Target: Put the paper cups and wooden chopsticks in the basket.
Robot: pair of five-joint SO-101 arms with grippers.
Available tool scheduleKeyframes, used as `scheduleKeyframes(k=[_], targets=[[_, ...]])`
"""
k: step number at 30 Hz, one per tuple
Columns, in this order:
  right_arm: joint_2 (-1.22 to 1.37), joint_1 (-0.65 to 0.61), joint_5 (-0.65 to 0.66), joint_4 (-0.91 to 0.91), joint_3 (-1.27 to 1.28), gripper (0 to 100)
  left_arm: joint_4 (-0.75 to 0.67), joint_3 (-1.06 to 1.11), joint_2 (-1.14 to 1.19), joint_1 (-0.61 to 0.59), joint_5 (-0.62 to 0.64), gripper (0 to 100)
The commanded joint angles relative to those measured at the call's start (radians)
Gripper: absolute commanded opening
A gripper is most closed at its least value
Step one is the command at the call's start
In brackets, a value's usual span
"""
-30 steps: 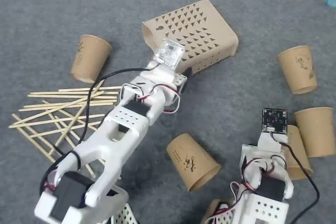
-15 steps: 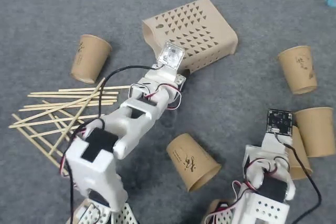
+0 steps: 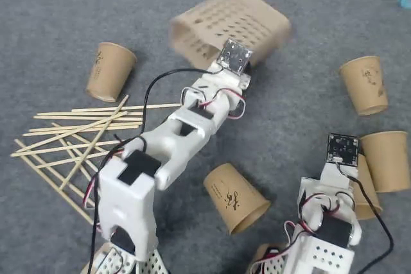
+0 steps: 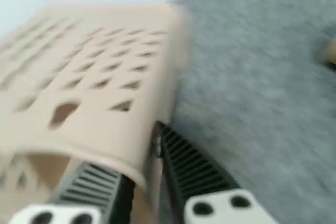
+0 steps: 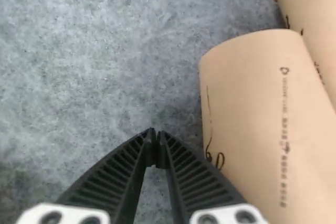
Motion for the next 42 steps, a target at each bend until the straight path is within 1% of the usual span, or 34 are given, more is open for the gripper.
scheduleKeyframes(k=[1, 2, 5, 6, 8, 12, 14, 17, 19, 21, 27, 31, 36, 40, 42], targets=[[-0.019, 0.013, 0.015, 0.002, -0.008, 0.9, -0.029, -0.151, 0.052, -0.005, -0.005, 1], [-0.019, 0.013, 0.015, 0.002, -0.008, 0.9, -0.029, -0.171, 0.066, -0.005, 0.017, 1], [-0.019, 0.013, 0.015, 0.002, -0.008, 0.9, -0.018, -0.183, 0.048, -0.011, 0.133, 1], [-0.019, 0.013, 0.015, 0.002, -0.008, 0.9, 0.020, -0.182, 0.021, -0.012, 0.163, 1], [-0.019, 0.013, 0.015, 0.001, -0.008, 0.9, 0.170, -0.185, -0.055, -0.020, 0.189, 1], [-0.019, 0.013, 0.015, -0.025, -0.005, 0.9, 0.569, -0.239, -0.242, -0.028, 0.193, 1], [-0.019, 0.012, 0.015, -0.025, -0.005, 0.9, 0.735, -0.283, -0.318, -0.044, 0.192, 1], [-0.019, 0.012, 0.015, -0.025, -0.005, 0.9, 0.937, -0.367, -0.390, -0.074, 0.169, 1], [-0.019, 0.013, 0.015, -0.025, -0.005, 0.9, 1.079, -0.441, -0.420, -0.095, 0.086, 1], [-0.019, 0.013, 0.015, -0.025, -0.005, 0.9, 1.195, -0.521, -0.430, -0.115, 0.031, 1], [-0.019, 0.013, 0.015, -0.025, -0.005, 0.9, 1.490, -0.756, -0.422, -0.127, 0.023, 1], [-0.019, 0.013, 0.014, -0.025, -0.002, 0.9, 1.674, -0.931, -0.361, -0.097, 0.043, 1], [-0.019, 0.012, 0.014, -0.074, 0.034, 0.9, 1.881, -1.222, -0.141, -0.061, 0.103, 1], [-0.019, 0.013, 0.014, -0.074, 0.034, 0.9, 1.993, -1.508, 0.092, -0.049, 0.115, 1], [-0.019, 0.013, 0.014, -0.074, 0.034, 0.9, 2.008, -1.632, 0.189, -0.041, 0.110, 1]])
